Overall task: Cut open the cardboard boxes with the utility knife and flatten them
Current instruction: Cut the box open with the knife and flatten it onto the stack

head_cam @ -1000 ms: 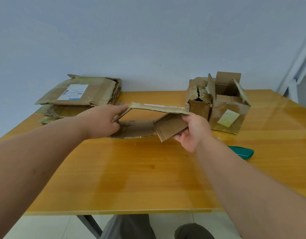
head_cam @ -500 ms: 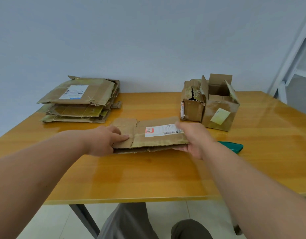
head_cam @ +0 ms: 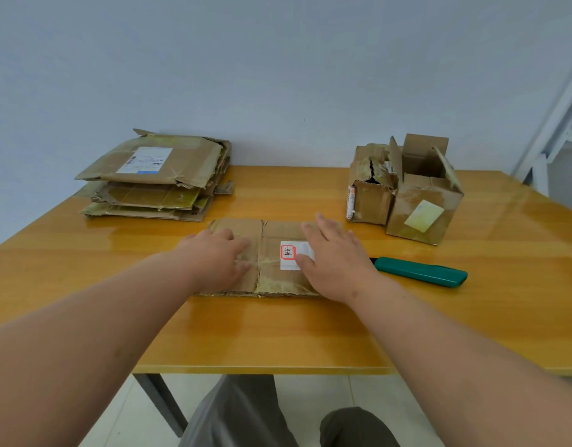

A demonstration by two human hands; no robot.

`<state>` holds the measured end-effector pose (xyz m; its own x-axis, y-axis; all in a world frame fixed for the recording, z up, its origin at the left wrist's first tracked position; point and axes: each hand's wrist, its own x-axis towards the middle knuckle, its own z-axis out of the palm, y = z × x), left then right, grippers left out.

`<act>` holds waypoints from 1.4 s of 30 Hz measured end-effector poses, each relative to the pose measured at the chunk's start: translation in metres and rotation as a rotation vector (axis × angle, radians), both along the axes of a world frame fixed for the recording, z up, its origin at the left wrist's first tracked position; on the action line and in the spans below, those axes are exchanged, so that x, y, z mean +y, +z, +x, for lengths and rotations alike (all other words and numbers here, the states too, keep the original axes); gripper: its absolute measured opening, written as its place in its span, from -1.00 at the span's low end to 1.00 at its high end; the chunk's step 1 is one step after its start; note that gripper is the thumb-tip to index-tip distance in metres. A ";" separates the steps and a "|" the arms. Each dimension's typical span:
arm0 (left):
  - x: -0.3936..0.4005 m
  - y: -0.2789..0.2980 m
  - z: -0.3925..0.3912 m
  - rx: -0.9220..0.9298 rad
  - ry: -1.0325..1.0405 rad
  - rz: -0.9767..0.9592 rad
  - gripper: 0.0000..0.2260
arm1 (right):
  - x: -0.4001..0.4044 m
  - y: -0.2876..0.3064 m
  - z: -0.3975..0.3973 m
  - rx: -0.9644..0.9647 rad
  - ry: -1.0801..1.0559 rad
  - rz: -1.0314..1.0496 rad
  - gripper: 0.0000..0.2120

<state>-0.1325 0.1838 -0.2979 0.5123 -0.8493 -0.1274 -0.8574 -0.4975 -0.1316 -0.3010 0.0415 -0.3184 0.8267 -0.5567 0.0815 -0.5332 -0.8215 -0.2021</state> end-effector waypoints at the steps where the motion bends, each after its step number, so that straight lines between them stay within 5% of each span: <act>1: -0.002 -0.002 0.000 0.002 0.009 -0.012 -0.54 | -0.001 -0.004 0.001 0.034 0.013 -0.003 -0.39; 7: -0.016 -0.014 0.007 0.013 0.060 -0.225 -0.65 | -0.009 -0.006 0.011 0.286 0.030 -0.036 -0.34; 10: -0.026 -0.020 0.013 0.039 0.015 -0.263 -0.61 | -0.012 0.004 0.029 0.191 0.016 -0.175 -0.36; 13: -0.028 -0.040 0.013 0.142 0.031 -0.162 -0.41 | -0.009 -0.016 0.029 0.207 0.094 -0.032 -0.37; 17: -0.036 -0.032 0.025 0.160 0.002 0.031 -0.42 | -0.022 -0.016 0.037 0.226 0.100 -0.012 -0.35; 39: -0.023 -0.056 0.018 0.001 0.105 -0.148 -0.35 | -0.017 -0.029 0.042 0.240 -0.037 -0.001 -0.27; 42: -0.017 -0.057 0.015 0.100 0.136 -0.161 -0.35 | -0.014 -0.030 0.041 0.227 -0.063 0.002 -0.25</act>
